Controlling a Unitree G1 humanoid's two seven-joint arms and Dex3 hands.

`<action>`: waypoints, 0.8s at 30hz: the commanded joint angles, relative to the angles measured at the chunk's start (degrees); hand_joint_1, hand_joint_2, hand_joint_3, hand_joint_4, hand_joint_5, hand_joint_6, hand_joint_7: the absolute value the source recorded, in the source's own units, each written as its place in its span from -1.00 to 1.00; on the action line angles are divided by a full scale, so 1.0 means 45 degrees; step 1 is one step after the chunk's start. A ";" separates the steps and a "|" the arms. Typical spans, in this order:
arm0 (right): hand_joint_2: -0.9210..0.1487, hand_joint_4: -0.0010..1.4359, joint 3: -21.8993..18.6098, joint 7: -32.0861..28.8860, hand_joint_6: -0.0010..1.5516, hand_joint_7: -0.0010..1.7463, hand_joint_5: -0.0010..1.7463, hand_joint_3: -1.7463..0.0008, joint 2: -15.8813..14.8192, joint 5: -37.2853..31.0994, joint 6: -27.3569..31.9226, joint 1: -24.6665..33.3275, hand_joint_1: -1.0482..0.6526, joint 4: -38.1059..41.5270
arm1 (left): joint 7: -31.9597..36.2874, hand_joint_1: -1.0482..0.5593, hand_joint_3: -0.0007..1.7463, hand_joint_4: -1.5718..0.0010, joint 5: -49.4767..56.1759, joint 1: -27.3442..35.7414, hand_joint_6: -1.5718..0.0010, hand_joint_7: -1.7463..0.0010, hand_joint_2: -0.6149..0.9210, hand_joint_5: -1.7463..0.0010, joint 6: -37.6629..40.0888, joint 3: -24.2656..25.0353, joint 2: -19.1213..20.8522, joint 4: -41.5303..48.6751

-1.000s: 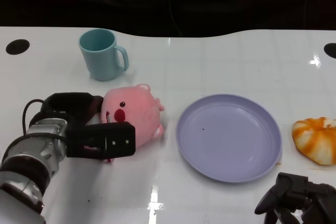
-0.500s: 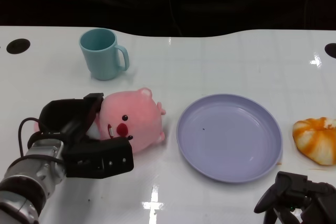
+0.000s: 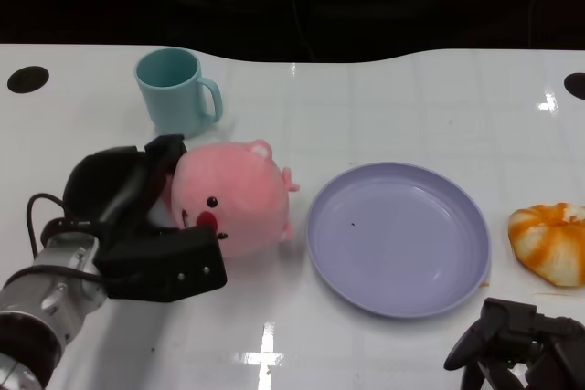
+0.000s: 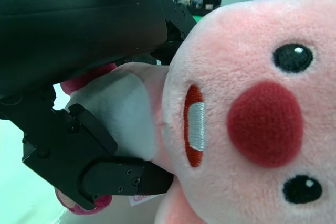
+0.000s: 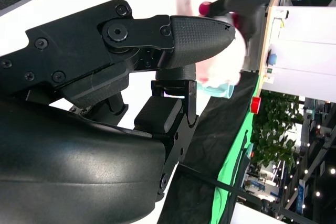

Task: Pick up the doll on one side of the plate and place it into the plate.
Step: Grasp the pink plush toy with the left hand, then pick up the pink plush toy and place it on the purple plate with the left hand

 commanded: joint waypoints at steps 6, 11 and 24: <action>-1.00 0.24 -0.0229 0.0031 0.12 0.32 0.69 0.47 -0.0216 0.0193 -0.0077 0.0049 -0.86 -0.0006 | -0.1351 0.12 0.32 -0.15 -0.0329 0.0954 0.10 -1.00 0.43 -1.00 0.0646 0.1028 0.0978 -0.3218; -1.00 0.23 -0.0248 0.0110 0.11 0.32 0.69 0.47 -0.0265 0.0231 -0.0100 0.0010 -0.86 0.0057 | -0.2861 0.11 0.36 -0.17 -0.0422 0.1169 0.08 -1.00 0.42 -1.00 0.1979 0.1258 0.0658 -0.5545; -1.00 0.23 -0.0136 -0.0001 0.11 0.32 0.69 0.47 -0.0166 0.0090 0.0011 0.0152 -0.86 -0.0207 | -0.4812 0.03 0.31 -0.19 0.0368 0.0534 0.10 -1.00 0.47 -1.00 0.4706 0.0444 -0.1423 -0.7595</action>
